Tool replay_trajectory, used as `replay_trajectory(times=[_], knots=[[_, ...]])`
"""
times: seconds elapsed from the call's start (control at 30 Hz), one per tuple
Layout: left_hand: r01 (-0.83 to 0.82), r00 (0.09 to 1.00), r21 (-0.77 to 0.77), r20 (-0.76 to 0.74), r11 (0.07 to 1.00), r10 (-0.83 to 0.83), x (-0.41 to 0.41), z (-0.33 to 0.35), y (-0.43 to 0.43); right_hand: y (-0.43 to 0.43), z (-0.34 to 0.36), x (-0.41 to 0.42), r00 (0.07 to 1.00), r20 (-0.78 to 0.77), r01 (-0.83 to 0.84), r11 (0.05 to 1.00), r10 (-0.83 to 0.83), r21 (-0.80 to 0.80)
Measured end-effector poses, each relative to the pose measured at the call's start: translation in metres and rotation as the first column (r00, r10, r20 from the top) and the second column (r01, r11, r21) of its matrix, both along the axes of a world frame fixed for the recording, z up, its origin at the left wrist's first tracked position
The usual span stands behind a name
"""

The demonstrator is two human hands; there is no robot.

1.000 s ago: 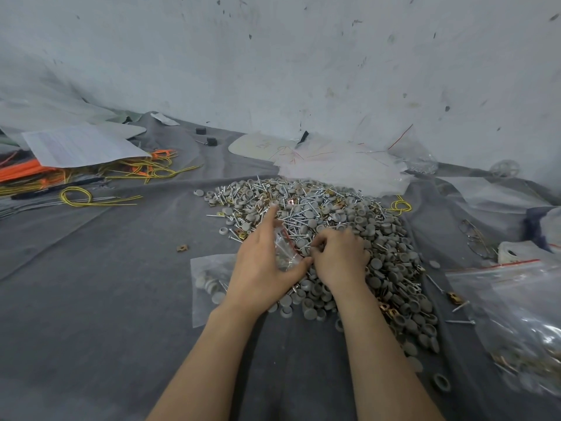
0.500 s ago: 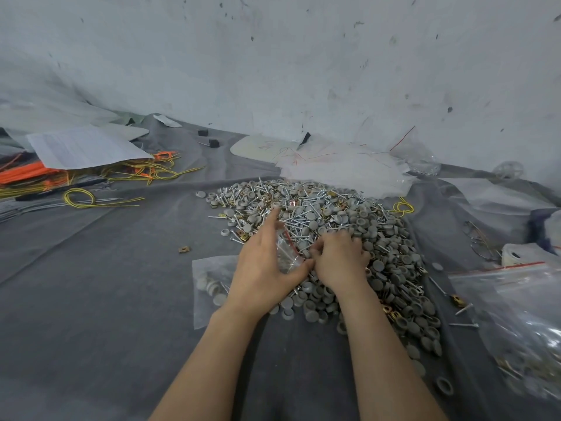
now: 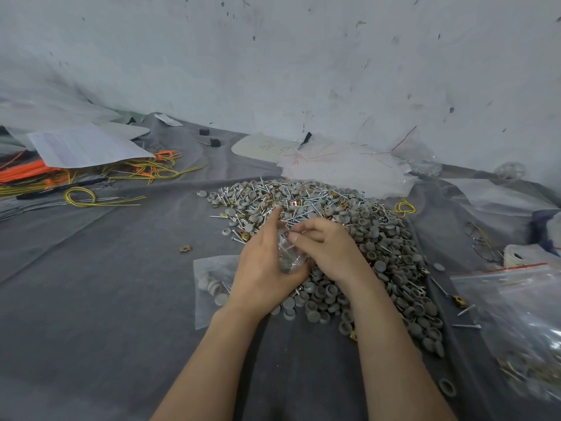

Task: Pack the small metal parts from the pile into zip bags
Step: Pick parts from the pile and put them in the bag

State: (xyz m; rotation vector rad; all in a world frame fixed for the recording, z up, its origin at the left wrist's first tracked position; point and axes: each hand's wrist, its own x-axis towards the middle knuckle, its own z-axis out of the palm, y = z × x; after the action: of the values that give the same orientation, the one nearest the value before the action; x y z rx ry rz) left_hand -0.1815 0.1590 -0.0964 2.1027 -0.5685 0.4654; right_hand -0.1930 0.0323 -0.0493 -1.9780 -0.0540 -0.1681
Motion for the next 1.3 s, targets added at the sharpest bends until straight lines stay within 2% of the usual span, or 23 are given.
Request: replay_trajectory(times=[0.07,0.17,0.23,0.3,0.43,0.63,0.77,0.9,1.13,1.3], knots=[[-0.005,1.000,0.007,0.004,1.000,0.005,0.000,0.000,0.000,-0.001,-0.003,0.002,0.993,0.058,0.106,0.994,-0.104,-0.041],[-0.018,1.000,0.011,0.005,1.000,0.018,0.000,-0.001,0.000,-0.007,-0.010,0.005,0.933,0.166,0.358,0.880,-0.320,-0.312],[-0.019,1.000,0.008,0.002,1.000,0.019,0.000,-0.001,0.000,-0.010,-0.017,0.006,0.924,0.133,0.370,0.755,-0.358,-0.541],[-0.019,1.000,0.010,0.002,1.000,0.019,0.000,-0.002,0.000,-0.008,-0.020,0.007,0.924,0.052,0.319,0.688,-0.379,-0.652],[-0.024,1.000,0.044,0.000,0.999,0.024,-0.001,-0.001,0.001,-0.004,-0.023,0.008,0.905,0.064,0.359,0.672,-0.421,-0.648],[-0.079,0.997,0.220,-0.008,0.972,0.083,0.002,-0.004,0.006,-0.004,-0.024,0.008,0.913,0.064,0.336,0.654,-0.403,-0.678],[-0.104,0.991,0.245,-0.057,0.964,0.121,0.003,-0.005,0.005,-0.007,-0.021,0.009,0.927,0.012,0.277,0.662,-0.375,-0.697],[-0.127,0.990,0.264,-0.034,0.956,0.140,0.003,-0.007,0.003,-0.007,-0.020,0.010,0.928,0.007,0.275,0.671,-0.373,-0.688],[-0.123,0.988,0.377,0.131,0.918,0.079,-0.008,-0.001,-0.013,-0.003,-0.022,0.010,0.914,0.031,0.313,0.654,-0.405,-0.689],[0.007,0.993,0.360,0.106,0.933,-0.048,-0.018,-0.004,-0.031,-0.007,-0.017,0.011,0.918,-0.063,0.229,0.653,-0.391,-0.722]])
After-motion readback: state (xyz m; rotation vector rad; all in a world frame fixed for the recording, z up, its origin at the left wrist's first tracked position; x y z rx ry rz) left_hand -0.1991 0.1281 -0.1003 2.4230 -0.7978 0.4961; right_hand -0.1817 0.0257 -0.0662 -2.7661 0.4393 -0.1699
